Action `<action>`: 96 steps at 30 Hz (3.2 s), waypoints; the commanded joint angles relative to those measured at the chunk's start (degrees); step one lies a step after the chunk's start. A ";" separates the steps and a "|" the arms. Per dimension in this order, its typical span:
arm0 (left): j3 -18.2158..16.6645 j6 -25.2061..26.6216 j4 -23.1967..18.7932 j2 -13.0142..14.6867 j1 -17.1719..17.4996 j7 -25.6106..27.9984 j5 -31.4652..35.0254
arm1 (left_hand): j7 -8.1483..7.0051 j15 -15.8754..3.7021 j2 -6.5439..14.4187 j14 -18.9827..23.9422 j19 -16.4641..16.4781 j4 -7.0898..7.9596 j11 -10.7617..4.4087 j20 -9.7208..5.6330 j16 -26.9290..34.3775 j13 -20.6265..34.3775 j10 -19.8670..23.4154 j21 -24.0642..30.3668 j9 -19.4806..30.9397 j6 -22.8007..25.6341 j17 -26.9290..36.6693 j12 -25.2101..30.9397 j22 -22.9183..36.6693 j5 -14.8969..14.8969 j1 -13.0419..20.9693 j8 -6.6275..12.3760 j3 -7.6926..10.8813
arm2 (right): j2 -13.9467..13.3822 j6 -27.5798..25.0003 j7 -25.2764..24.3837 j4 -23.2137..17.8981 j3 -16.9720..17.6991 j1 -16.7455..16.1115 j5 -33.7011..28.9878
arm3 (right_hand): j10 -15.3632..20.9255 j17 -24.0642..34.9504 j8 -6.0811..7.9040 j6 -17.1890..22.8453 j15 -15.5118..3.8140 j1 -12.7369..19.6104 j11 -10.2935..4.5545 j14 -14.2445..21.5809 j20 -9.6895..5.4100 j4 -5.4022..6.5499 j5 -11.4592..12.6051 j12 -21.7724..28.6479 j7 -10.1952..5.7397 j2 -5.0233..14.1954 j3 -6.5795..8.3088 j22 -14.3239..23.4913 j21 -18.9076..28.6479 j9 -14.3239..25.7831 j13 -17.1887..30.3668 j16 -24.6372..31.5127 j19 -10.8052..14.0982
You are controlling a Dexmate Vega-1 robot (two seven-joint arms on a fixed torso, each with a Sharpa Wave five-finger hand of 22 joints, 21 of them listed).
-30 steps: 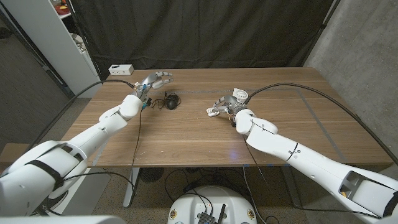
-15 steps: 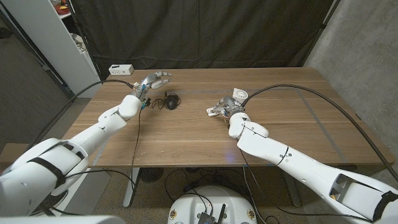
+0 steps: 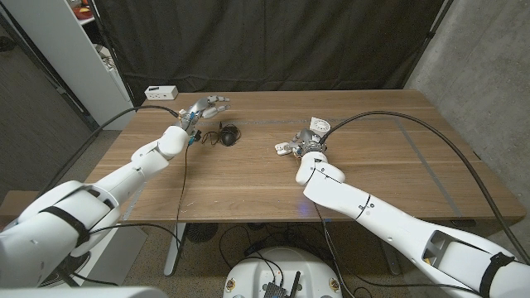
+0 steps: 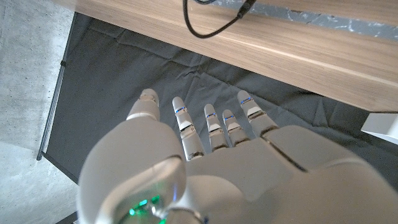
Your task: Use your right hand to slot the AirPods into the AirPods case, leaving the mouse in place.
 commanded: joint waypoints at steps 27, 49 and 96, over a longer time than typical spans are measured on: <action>1.96 -3.45 8.12 -1.98 -3.51 -1.10 -0.81 | 0.16 -2.09 0.66 0.38 -0.18 -0.31 0.18 0.52 -0.28 0.15 -0.01 0.19 0.09 0.31 0.11 -0.13 0.06 -0.35 0.08 0.19 -0.30 | 2.84 -3.41 -3.33 4.87 -0.50 2.67 7.38 | -0.67 -0.03 -2.15 -2.42 -4.14 -1.43 1.07 -0.95 1.22 -0.26 0.61 -0.76 2.22 0.36 0.41 0.09 -0.98 -1.27 -0.39 -1.03 -1.22; 4.43 -6.54 16.05 -4.77 -7.18 -1.03 -1.70 | 0.25 -2.17 0.93 0.44 -0.24 -0.31 0.17 0.54 -0.25 0.19 0.08 0.23 0.10 0.46 0.12 -0.10 0.07 -0.39 0.01 0.19 -0.35 | 2.44 1.13 -5.18 6.88 -0.67 3.01 7.89 | 2.24 0.20 -1.26 1.43 -6.54 4.23 -1.32 1.02 -0.26 -2.91 1.01 0.36 -0.51 2.73 3.52 0.10 -0.69 -2.34 -0.24 -0.13 -0.15; 4.88 -4.10 9.68 -2.48 -5.19 -0.70 -2.06 | 0.00 -2.17 1.03 0.54 0.03 -0.42 0.12 0.47 -0.23 0.21 0.11 0.36 0.12 0.39 0.11 -0.09 0.08 -0.44 0.07 0.23 -0.31 | -9.22 2.95 15.63 -0.28 -10.62 13.54 0.14 | 5.44 1.45 0.16 6.11 -9.06 7.24 -3.98 0.78 -3.48 -2.22 0.20 1.11 -2.19 4.34 4.64 0.26 -0.54 -2.16 -0.20 1.00 0.12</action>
